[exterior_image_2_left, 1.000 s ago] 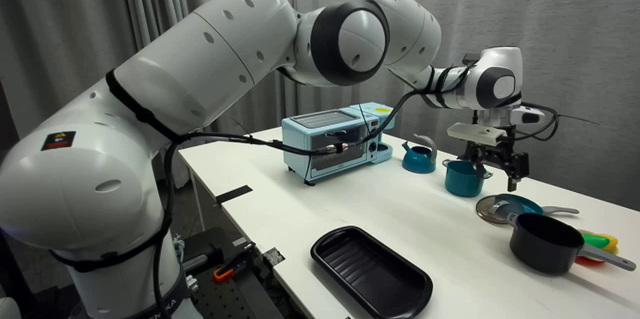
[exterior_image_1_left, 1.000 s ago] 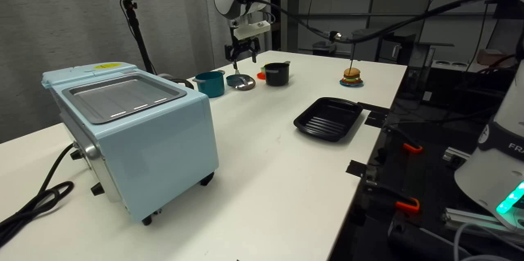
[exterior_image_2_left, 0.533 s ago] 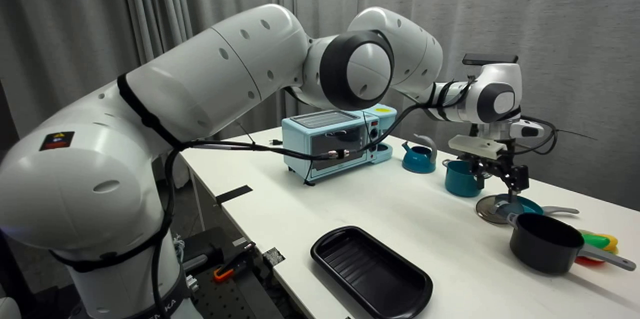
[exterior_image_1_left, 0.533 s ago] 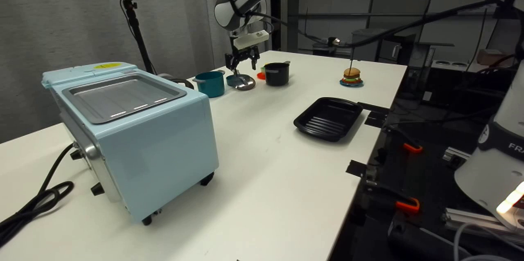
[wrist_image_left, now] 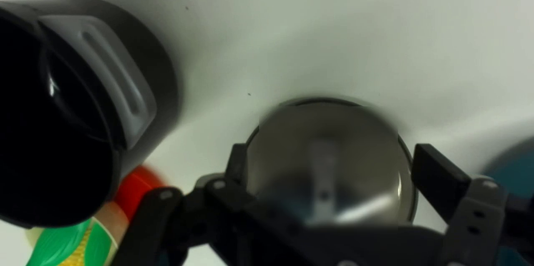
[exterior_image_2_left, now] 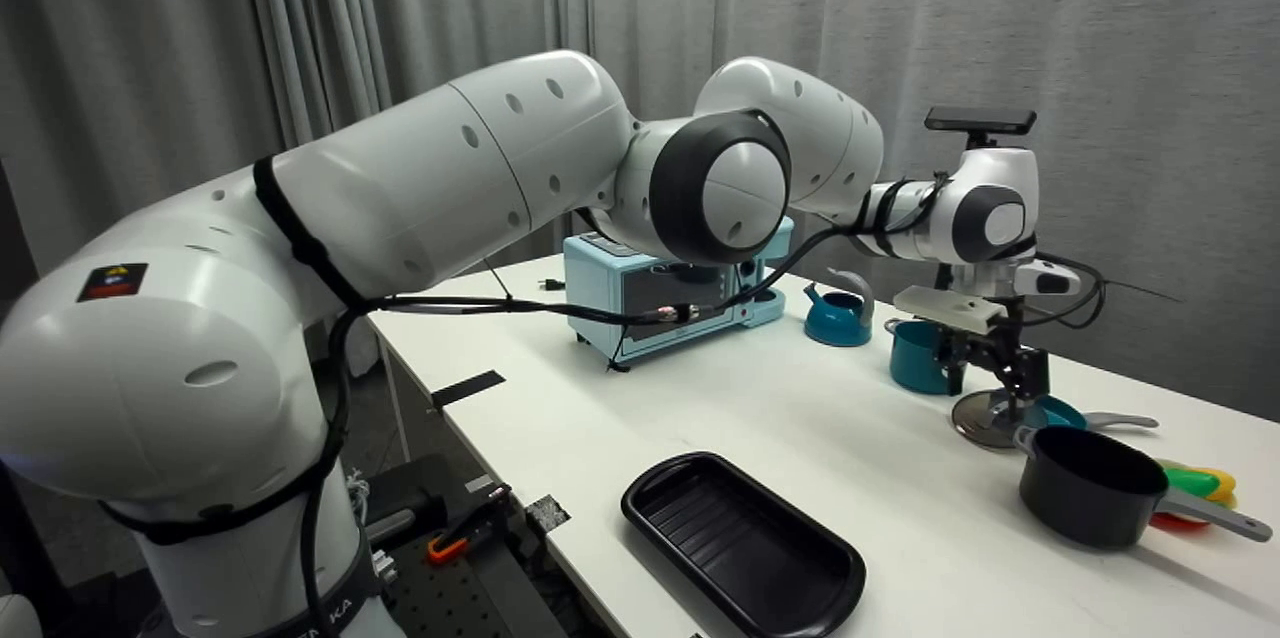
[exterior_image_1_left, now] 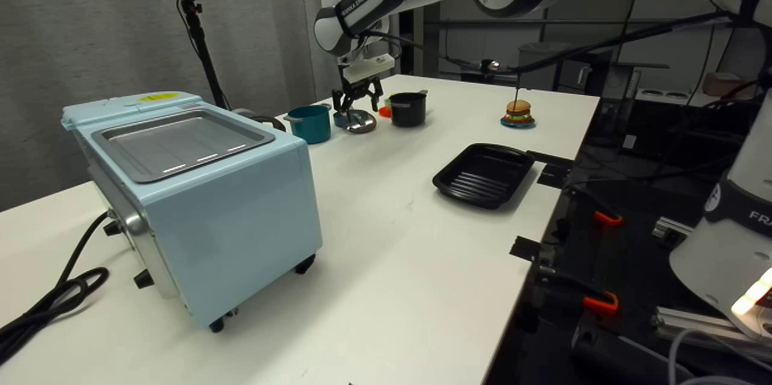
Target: Cover the green pot with the black glass lid
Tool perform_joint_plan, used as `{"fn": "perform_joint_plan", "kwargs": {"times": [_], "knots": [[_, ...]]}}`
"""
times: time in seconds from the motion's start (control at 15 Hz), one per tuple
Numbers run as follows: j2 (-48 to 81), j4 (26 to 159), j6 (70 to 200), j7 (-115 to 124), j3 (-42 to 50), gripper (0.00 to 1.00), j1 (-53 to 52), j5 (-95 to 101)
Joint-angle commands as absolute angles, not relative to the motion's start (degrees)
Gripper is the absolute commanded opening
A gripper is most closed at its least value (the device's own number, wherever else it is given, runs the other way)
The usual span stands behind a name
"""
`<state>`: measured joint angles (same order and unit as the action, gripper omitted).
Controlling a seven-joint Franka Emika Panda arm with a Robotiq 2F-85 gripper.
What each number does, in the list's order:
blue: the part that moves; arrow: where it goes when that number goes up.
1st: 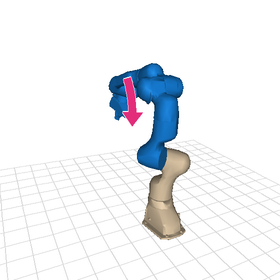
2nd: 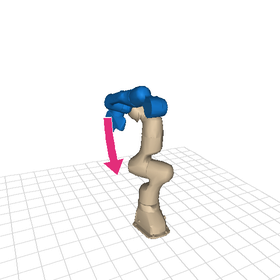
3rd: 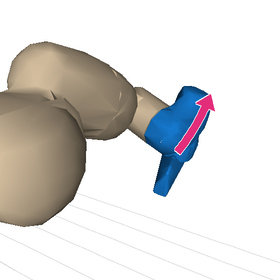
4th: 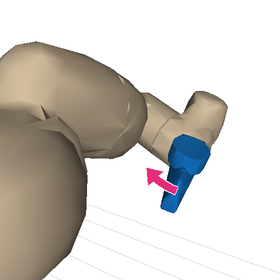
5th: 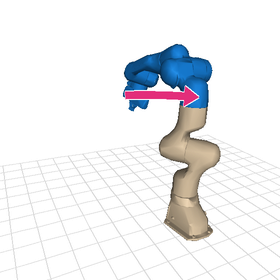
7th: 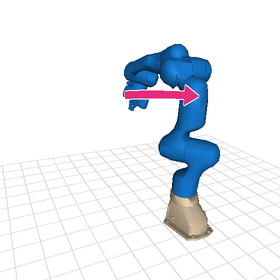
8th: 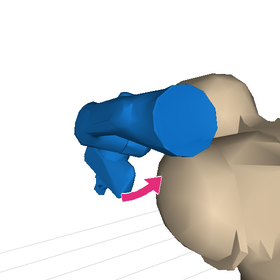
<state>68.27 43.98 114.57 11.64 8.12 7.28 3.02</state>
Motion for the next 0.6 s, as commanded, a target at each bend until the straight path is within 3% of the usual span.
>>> {"fn": "perform_joint_plan", "kwargs": {"times": [0.0, 0.53], "knots": [[68.78, 43.47, 114.51, 11.72, 8.12, 1.0, 7.28, 3.02], [69.99, 42.07, 116.45, 11.79, 7.85, 1.0, 7.37, 2.78]]}}
